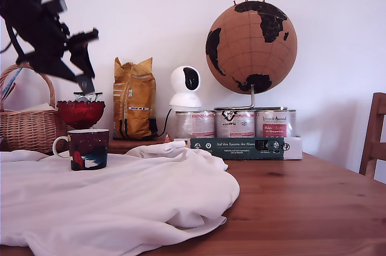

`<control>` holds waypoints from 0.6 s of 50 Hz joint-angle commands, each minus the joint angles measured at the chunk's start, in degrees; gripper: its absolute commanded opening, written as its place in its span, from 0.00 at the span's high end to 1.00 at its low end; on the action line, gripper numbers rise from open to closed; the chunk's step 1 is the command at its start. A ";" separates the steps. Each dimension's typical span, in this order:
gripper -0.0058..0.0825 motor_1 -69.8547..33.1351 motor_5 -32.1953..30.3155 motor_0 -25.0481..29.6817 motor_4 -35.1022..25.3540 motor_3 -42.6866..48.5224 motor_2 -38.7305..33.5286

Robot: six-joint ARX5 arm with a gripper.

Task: Pick the grey coffee capsule and place it inside the red coffee cup

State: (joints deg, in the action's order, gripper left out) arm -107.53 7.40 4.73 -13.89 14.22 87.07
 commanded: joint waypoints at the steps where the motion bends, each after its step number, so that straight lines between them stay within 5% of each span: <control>1: 0.83 -2.01 -0.96 0.55 -0.28 1.49 1.99; 25: 0.81 -8.20 -2.95 0.81 1.92 6.19 4.90; 30: 0.63 -8.20 -2.95 0.81 2.62 6.54 4.90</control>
State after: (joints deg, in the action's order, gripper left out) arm -114.15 4.91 5.26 -11.53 20.86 91.42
